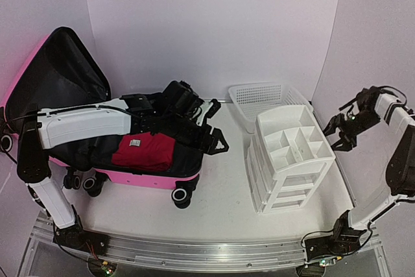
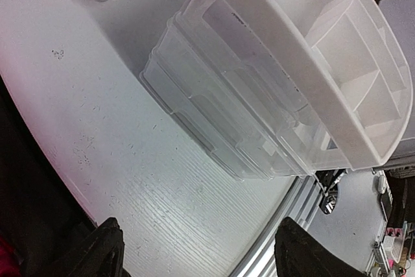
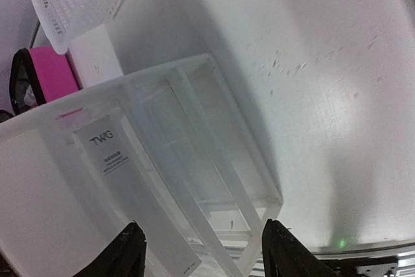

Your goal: Open, take out, and arrange the luggage

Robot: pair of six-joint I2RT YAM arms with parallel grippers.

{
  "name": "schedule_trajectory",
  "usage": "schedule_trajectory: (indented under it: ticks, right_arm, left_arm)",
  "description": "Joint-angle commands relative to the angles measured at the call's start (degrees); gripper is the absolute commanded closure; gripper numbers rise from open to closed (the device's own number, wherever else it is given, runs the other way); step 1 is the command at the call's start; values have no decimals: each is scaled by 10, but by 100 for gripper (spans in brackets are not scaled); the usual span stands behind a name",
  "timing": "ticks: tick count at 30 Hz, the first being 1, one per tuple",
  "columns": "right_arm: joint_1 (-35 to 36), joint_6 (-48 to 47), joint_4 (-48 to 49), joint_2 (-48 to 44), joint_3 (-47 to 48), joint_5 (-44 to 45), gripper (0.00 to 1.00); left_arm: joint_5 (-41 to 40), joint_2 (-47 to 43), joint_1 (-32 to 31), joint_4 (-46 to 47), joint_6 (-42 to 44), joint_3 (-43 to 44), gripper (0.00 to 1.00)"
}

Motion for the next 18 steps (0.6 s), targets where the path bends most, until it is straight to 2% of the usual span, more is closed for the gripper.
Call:
schedule_trajectory:
  ticks: [1, 3, 10, 18]
  right_arm:
    - [-1, 20, 99, 8, -94, -150, 37]
    - [-9, 23, 141, 27, -141, -156, 37]
    - [-27, 82, 327, 86, -272, -288, 42]
    - [-22, 55, 349, 129, -304, -324, 45]
  left_arm:
    - [14, -42, -1, 42, 11, -14, 20]
    - [21, -43, -1, 45, 13, -19, 20]
    - [38, -54, 7, 46, 28, -35, 20]
    - [56, -74, 26, 46, 38, -54, 20]
